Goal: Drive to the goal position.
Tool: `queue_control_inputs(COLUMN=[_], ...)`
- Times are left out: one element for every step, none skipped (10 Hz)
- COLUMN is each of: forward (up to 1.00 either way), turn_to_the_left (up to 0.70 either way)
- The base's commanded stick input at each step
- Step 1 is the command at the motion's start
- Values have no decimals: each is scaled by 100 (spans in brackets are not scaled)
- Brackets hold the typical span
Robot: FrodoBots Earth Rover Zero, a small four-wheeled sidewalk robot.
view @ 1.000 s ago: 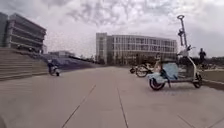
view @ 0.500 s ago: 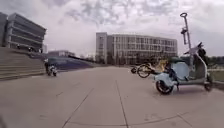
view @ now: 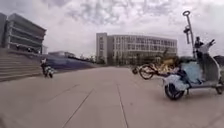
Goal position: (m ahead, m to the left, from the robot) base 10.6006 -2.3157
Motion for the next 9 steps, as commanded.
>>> queue_control_inputs(forward=[70, 70, 70, 70, 70, 70, 70, 70, 52], turn_to_the_left=[0, 0, 0, 0, 0, 0, 0, 0, 0])
